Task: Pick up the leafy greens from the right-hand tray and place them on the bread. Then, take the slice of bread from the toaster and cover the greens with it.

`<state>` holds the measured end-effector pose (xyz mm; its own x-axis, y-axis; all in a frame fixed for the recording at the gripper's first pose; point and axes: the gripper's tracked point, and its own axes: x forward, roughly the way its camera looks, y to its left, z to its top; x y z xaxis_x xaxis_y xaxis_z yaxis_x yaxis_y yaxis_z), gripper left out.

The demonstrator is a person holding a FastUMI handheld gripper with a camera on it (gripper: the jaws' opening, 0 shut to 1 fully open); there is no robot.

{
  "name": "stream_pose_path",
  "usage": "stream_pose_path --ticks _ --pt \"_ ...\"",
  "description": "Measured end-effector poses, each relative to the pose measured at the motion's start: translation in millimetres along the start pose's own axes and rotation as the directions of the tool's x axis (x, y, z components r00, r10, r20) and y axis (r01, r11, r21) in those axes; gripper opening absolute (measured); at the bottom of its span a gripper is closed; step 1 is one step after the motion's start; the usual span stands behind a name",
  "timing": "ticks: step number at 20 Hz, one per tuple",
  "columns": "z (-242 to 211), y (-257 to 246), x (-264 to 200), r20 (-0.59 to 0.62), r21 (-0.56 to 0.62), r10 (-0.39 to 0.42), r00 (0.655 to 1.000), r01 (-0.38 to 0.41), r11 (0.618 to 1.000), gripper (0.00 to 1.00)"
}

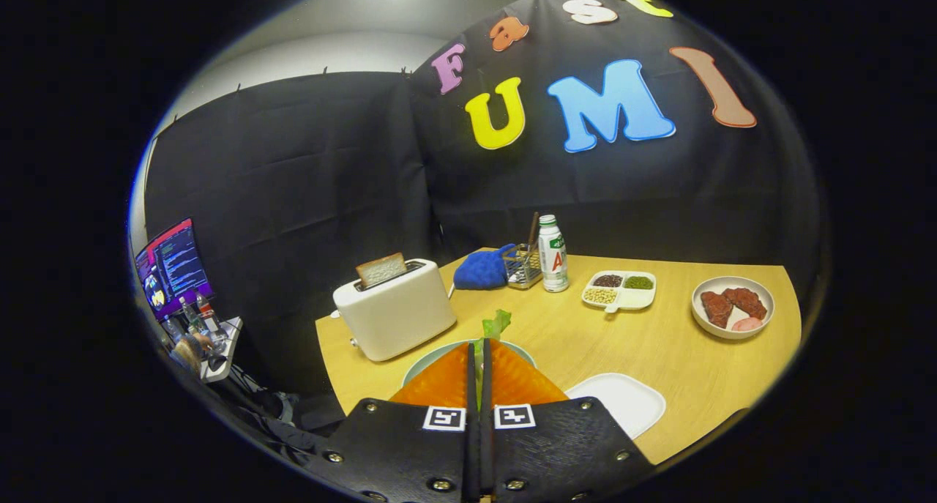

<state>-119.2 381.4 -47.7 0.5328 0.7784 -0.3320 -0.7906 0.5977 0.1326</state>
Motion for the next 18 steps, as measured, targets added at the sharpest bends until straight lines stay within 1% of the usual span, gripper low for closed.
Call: stream_pose_path --ticks 8,11,13,15,18 --pt "-7.4 27.4 44.3 -0.029 0.017 0.090 0.996 -0.089 0.996 0.00" --pt "-24.8 25.0 62.6 -0.058 0.059 0.110 0.992 -0.107 0.993 0.00" --pt "-39.2 10.2 77.1 -0.082 0.098 0.098 0.992 -0.090 0.991 0.00" --pt "-54.8 -2.5 82.2 -0.115 0.129 0.080 0.990 -0.065 0.989 0.00" --pt "-69.0 -19.6 82.1 -0.143 0.128 0.038 0.989 -0.019 0.992 0.00"
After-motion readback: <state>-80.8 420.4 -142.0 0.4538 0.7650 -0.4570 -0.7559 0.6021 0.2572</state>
